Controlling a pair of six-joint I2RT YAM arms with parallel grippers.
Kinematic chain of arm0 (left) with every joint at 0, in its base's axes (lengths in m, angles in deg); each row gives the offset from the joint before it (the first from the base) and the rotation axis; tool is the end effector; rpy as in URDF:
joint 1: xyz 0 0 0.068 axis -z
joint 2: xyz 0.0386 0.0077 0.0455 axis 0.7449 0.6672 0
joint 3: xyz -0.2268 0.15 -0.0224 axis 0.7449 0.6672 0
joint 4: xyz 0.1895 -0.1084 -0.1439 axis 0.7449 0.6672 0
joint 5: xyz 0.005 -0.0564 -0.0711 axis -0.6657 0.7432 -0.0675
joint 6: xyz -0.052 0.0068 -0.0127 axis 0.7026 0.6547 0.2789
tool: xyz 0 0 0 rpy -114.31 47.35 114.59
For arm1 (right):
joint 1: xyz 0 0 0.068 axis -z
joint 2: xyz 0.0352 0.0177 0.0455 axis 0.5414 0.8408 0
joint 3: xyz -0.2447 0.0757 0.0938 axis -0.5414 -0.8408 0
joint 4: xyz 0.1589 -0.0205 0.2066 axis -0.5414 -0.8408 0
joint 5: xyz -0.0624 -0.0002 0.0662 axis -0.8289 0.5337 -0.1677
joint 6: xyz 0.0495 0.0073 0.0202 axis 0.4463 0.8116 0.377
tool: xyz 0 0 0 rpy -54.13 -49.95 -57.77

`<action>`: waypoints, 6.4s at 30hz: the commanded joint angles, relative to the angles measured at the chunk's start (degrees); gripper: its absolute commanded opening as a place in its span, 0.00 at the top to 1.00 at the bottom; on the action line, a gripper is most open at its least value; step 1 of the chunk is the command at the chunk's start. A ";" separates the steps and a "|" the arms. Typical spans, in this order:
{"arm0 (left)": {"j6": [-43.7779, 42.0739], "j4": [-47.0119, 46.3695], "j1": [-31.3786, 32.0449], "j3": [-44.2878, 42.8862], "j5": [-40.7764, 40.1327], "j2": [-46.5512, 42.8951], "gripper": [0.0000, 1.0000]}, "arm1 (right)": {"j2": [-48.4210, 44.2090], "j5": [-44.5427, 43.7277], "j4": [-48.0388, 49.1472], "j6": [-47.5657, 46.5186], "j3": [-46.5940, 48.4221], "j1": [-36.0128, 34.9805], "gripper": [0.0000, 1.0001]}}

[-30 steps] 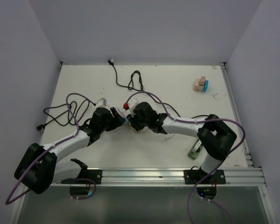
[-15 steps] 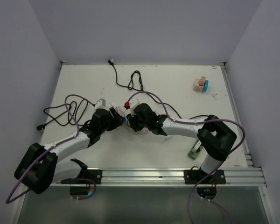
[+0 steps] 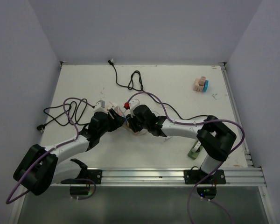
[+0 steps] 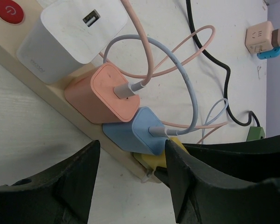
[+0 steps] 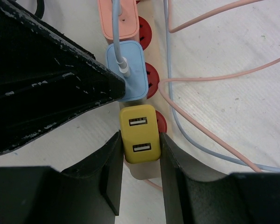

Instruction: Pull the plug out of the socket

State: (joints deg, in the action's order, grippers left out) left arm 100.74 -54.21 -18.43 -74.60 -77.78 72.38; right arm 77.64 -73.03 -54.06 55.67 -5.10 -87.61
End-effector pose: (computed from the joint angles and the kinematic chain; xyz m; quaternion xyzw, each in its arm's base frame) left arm 0.1981 -0.1103 0.1673 -0.2046 0.8398 -0.3152 0.3919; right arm 0.2155 0.2999 0.1910 -0.3186 0.8361 0.2032 0.3977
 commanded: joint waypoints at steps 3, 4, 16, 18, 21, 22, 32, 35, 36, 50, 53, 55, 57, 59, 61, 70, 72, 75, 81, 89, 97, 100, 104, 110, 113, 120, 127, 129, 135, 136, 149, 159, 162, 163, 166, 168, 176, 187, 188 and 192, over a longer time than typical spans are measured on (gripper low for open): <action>1.38 -6.49 0.26 0.71 -0.21 1.84 0.42 | -0.02 -0.19 4.78 2.90 0.09 -1.24 1.00; 1.46 -7.02 0.34 0.89 -0.03 2.80 0.44 | 0.16 -0.02 4.87 2.81 0.18 -1.25 1.00; 5.59 -8.96 1.48 5.19 -1.35 11.24 0.68 | -0.10 -1.86 3.73 -0.44 2.81 -3.35 1.00; 6.64 -8.78 2.10 5.63 -1.61 12.47 0.69 | -0.45 -2.48 3.72 -0.79 3.52 -3.62 1.00; 8.58 -8.87 3.42 6.60 -1.96 15.02 0.71 | -1.69 -3.71 4.08 -1.05 4.05 -3.79 1.00; 9.11 -8.95 4.03 7.12 -1.97 16.16 0.72 | -2.12 -3.88 4.25 -1.14 4.13 -3.79 1.00; 14.03 -11.06 5.18 11.26 -3.81 16.96 0.76 | -5.90 -9.59 6.89 -0.62 4.66 -3.79 1.00; 14.47 -11.15 5.44 11.87 -4.34 16.61 0.76 | -6.87 -10.12 8.03 -0.18 4.58 -3.79 1.00; 14.56 -11.15 5.44 11.96 -4.60 16.69 0.76 | -7.13 -10.30 8.29 -0.09 4.58 -3.79 1.00; 14.82 -10.89 6.67 11.08 -5.66 18.63 0.76 | -10.65 -8.19 13.30 -2.98 5.19 -3.97 1.00; 14.74 -10.62 6.76 10.73 -5.83 19.07 0.76 | -11.44 -8.10 14.88 -3.52 4.84 -3.97 1.00; 14.74 -10.54 6.85 10.56 -5.92 19.33 0.76 | -12.14 -8.19 15.67 -3.52 4.93 -4.06 1.00; 14.74 -10.45 7.02 10.47 -5.83 19.42 0.77 | -12.50 -8.02 16.29 -3.60 5.01 -4.06 1.00; 14.82 -10.36 7.11 10.56 -6.01 19.51 0.77 | -13.20 -8.28 17.52 -3.78 4.93 -4.06 1.00; 14.82 -10.45 7.11 10.38 -5.92 19.68 0.77 | -13.73 -8.46 18.92 -4.04 4.84 -4.06 1.00; 14.12 -7.47 7.90 7.75 -6.53 21.70 0.78 | -12.85 -7.05 21.13 -3.34 4.93 -4.15 1.00; 13.86 -6.94 8.08 6.96 -6.80 22.23 0.79 | -12.41 -6.79 21.04 -3.25 5.28 -4.15 1.00; 13.60 -5.62 8.43 5.73 -7.06 23.11 0.80 | -11.45 -7.14 20.78 -3.43 5.45 -4.15 1.00; 12.80 -1.93 9.39 2.83 -7.59 25.21 0.79 | -9.34 -9.16 21.30 -2.46 4.40 -4.15 1.00; 12.45 0.45 10.19 0.71 -8.21 26.97 0.77 | -12.14 -10.91 21.30 -3.43 5.45 -4.06 1.00; 12.28 1.68 10.72 -0.25 -8.82 27.59 0.76 | -14.61 -11.00 23.32 -3.69 5.81 -4.06 1.00; 12.28 1.86 10.89 -0.34 -9.00 27.68 0.76 | -15.13 -12.06 24.38 -4.22 5.89 -4.06 1.00; 12.36 2.12 11.07 -0.52 -9.08 27.68 0.76 | -16.01 -12.41 25.17 -4.13 6.07 -4.06 1.00; 12.71 1.77 11.15 0.01 -9.26 27.07 0.76 | -18.21 -14.34 25.00 -3.60 3.97 -3.97 1.00; 12.89 1.51 11.07 0.45 -8.82 26.45 0.74 | -20.49 -16.09 23.51 -3.43 2.04 -3.88 1.00; 13.07 -0.77 10.28 2.47 -7.77 23.90 0.60 | -27.17 -20.86 13.42 4.62 -3.77 4.27 1.00; 12.36 -1.40 9.75 2.56 -7.42 23.20 0.57 | -30.87 -14.01 7.60 13.96 -10.36 21.57 1.00; 12.28 -1.48 9.66 2.65 -7.42 23.02 0.55 | -30.17 -11.81 6.54 17.03 -11.24 25.19 1.00; 12.01 -2.27 9.66 3.00 -7.15 22.76 0.52 | -23.93 -1.18 10.30 26.08 -13.09 39.16 1.00; 11.93 -2.27 9.66 3.00 -7.06 22.93 0.52 | -20.79 0.32 11.45 27.23 -13.44 42.40 1.00; 11.57 -4.12 8.78 3.79 -6.10 22.67 0.45 | -1.15 14.23 26.15 36.57 -14.14 50.70 0.56; 8.94 -13.17 7.55 7.13 -1.79 20.39 0.23 | -12.48 6.23 4.44 19.88 -7.83 47.46 0.09; 7.97 -14.58 7.64 7.92 -0.82 18.02 0.15 | -15.30 2.19 -0.04 13.55 -5.27 40.80 0.09; 7.53 -15.19 7.64 8.44 -0.82 15.92 0.10 | -17.05 1.14 -0.58 12.40 -4.66 38.94 0.10; 6.21 -15.90 7.46 9.93 -2.05 11.96 0.05 | -19.69 0.60 -0.23 9.67 -4.65 32.26 0.15; 6.04 -16.16 7.03 11.34 -2.23 9.59 0.05 | -20.14 0.25 0.91 7.22 -4.48 26.39 0.16; 6.30 -14.41 5.53 13.19 -2.84 0.27 0.05 | -20.14 -3.09 2.41 3.34 -4.92 13.62 0.20; 4.63 -3.85 5.09 7.92 -7.68 -8.18 0.05 | -19.01 -5.64 1.88 2.37 -6.59 5.97 0.26; 4.63 -4.20 4.74 7.83 -7.33 -7.48 0.05 | -18.83 -5.99 2.31 2.46 -6.76 5.26 0.26; 4.02 -8.42 1.15 6.87 -3.20 -1.61 0.09 | -17.07 -8.53 2.76 2.46 -7.03 1.40 0.29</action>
State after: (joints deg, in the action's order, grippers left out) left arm 106.75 -60.42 -14.98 -65.53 -82.21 67.35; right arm 59.43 -78.54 -51.77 59.11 -11.83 -83.80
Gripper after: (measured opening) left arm 0.917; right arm 0.714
